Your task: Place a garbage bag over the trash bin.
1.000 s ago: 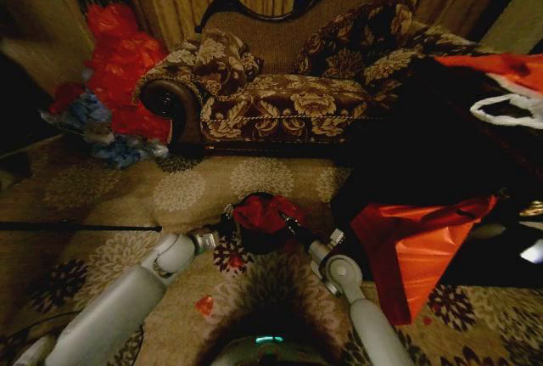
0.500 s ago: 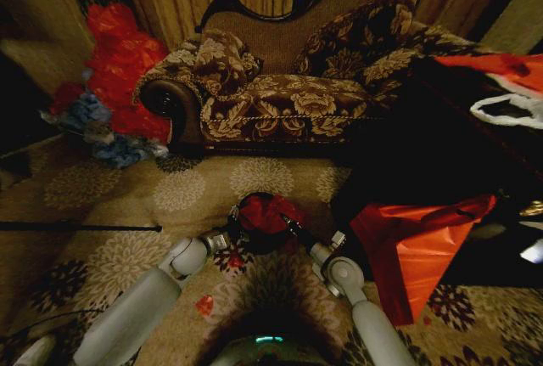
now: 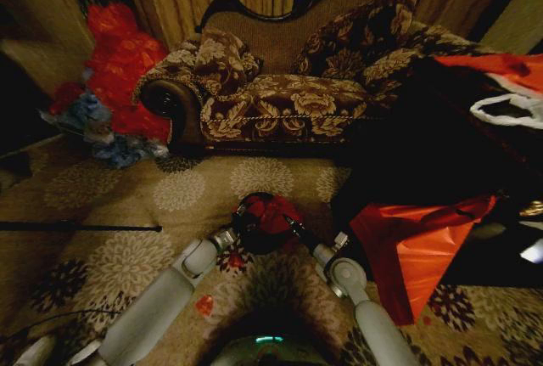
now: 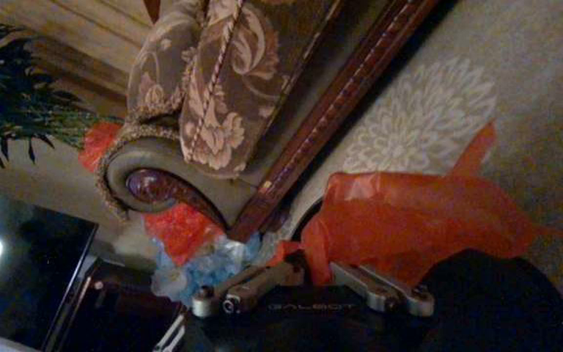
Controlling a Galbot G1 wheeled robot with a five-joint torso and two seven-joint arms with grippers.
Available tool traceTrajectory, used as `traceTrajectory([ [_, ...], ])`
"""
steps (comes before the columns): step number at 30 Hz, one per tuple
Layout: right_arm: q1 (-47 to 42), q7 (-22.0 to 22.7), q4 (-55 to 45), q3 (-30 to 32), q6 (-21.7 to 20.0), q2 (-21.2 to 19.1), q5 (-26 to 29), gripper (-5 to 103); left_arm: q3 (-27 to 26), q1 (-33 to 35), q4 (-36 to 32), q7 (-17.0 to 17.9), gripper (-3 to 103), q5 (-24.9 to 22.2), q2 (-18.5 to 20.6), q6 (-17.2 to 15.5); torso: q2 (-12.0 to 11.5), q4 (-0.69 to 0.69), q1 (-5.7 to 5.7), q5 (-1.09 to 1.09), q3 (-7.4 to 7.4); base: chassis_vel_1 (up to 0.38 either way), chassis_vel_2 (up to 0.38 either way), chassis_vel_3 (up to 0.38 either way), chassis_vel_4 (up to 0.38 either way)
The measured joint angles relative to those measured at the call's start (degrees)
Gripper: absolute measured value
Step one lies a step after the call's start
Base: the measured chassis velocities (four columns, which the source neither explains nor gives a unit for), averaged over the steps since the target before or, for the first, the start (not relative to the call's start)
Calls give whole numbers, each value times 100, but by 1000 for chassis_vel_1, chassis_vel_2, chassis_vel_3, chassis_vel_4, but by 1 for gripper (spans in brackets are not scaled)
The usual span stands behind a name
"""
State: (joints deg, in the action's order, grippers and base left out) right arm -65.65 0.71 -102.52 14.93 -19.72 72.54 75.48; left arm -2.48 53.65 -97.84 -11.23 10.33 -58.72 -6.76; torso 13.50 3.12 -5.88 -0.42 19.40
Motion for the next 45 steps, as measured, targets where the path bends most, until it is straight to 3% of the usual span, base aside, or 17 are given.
traceTrajectory([
  [6,8,-39,47,24,-1,-22,15,0,-26,-50,65,322,27,-103,-15,-217,0,0,0,0,0,0,0,0,0],
  [12,20,-103,121,40,-1,-38,2,0,-260,9,96,1358,2,-476,76,-628,0,-1,0,0,0,0,0,0,0],
  [16,21,-120,145,40,-2,-52,-14,0,-344,69,85,1761,1,-637,60,-722,0,-1,0,0,0,0,0,0,0],
  [18,19,-137,168,43,-4,-75,-46,0,-400,142,27,2270,0,-722,15,-786,0,-1,0,-1,0,0,0,0,0],
  [20,15,-147,178,48,-5,-83,-71,0,-423,175,-35,2369,0,-769,14,-814,0,-1,0,0,0,0,0,0,0],
  [23,9,-157,185,67,-6,-89,-100,0,-370,216,-249,2133,0,-860,102,-823,0,-1,0,0,0,0,0,0,0],
  [25,-10,-158,182,105,-7,-87,-114,0,-244,211,-444,1687,-3,-750,195,-863,0,-1,0,0,0,0,0,0,0],
  [27,-35,-158,167,145,-7,-74,-142,0,-96,175,-688,1199,7,-342,328,-961,0,1,0,0,0,0,0,0,0],
  [28,-35,-158,167,145,-7,-74,-142,0,-96,175,-688,1199,7,-342,328,-961,0,1,0,0,0,0,0,0,0],
  [30,-61,-165,162,170,-7,-63,-156,0,-33,116,-846,611,17,185,475,-869,0,-1,0,-1,0,0,0,0,0],
  [31,-61,-165,162,170,-7,-63,-156,0,-33,116,-846,611,17,185,475,-869,0,-1,0,-1,0,0,0,0,0],
  [33,-115,-198,169,229,-7,-45,-178,0,-33,-20,-915,-259,28,792,671,-582,0,-1,0,0,0,0,0,0,0],
  [34,-115,-198,169,229,-7,-45,-178,0,-33,-20,-915,-259,28,792,671,-582,0,-1,0,0,0,0,0,0,0],
  [36,-176,-243,204,287,-6,-35,-204,0,-38,-244,-946,-1124,40,1225,830,-321,0,-1,0,-1,0,0,0,0,0],
  [38,-216,-276,243,330,-5,-23,-236,0,-35,-510,-946,-1770,44,1467,939,-71,0,-1,0,0,0,0,0,0,0],
  [43,-231,-294,279,377,-1,16,-251,0,165,-878,-904,-2076,61,1469,1019,-97,0,1,0,-2,0,0,0,0,0],
  [45,-228,-295,297,403,0,47,-256,0,308,-971,-954,-2199,72,1366,1070,-357,0,0,0,1,0,0,0,0,0],
])
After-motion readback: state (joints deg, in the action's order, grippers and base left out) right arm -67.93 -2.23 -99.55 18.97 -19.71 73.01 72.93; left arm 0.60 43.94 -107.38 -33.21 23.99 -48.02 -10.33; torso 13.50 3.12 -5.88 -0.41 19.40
